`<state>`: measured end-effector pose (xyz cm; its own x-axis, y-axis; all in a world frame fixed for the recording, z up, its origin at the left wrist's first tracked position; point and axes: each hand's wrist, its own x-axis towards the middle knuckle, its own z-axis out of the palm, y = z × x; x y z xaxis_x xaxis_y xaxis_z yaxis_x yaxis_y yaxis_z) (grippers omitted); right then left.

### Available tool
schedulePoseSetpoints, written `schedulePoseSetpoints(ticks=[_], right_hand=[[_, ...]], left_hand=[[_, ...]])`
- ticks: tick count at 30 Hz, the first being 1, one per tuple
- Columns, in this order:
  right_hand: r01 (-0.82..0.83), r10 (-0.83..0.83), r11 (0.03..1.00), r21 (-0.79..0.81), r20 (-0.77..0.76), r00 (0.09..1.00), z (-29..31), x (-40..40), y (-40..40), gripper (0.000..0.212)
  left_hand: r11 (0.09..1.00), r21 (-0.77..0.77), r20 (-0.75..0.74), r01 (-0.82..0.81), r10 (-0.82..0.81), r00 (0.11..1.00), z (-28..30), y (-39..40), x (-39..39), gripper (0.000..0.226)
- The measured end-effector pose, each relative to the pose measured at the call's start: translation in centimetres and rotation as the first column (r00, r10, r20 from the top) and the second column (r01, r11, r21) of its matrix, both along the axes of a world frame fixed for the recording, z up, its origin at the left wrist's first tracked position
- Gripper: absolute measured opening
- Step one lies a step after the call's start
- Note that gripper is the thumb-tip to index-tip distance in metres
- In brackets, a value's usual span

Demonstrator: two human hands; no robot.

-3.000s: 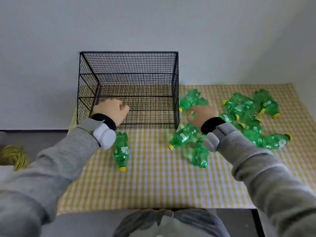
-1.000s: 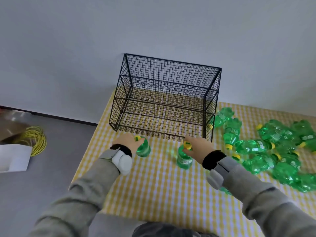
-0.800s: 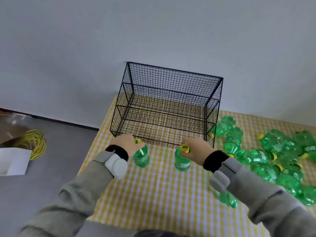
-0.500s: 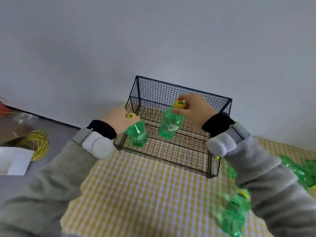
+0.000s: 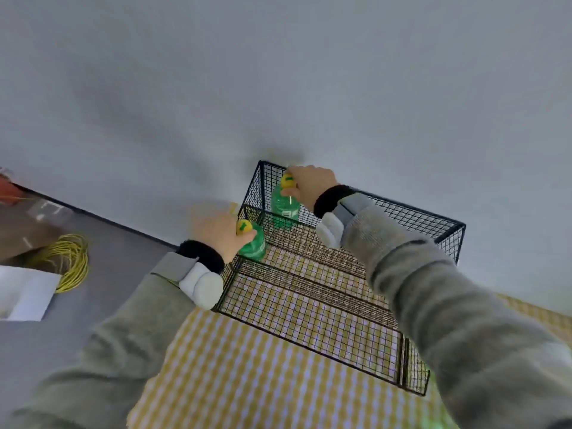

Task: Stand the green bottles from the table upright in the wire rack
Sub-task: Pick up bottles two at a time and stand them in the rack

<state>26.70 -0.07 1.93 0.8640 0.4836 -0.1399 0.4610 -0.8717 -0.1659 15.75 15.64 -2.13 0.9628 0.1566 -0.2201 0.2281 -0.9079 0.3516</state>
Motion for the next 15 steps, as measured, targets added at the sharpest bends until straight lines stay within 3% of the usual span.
schedulePoseSetpoints(ticks=[4,6,15], right_hand=[[-0.073,0.067,0.996,-0.047,-0.118,0.991,-3.9,1.4,1.7,0.039],[-0.106,0.095,0.993,-0.058,-0.177,0.980,-5.3,1.8,2.2,0.042],[-0.183,0.190,0.982,0.051,-0.281,0.941,-6.5,3.1,4.2,0.043]], left_hand=[[0.965,0.249,-0.053,0.086,-0.075,0.996,-1.3,0.3,1.0,0.044],[0.950,0.293,-0.101,0.112,-0.086,0.991,-2.1,0.4,1.7,0.055],[0.911,0.374,-0.222,0.171,-0.091,0.971,-2.6,-0.3,2.7,0.055]])
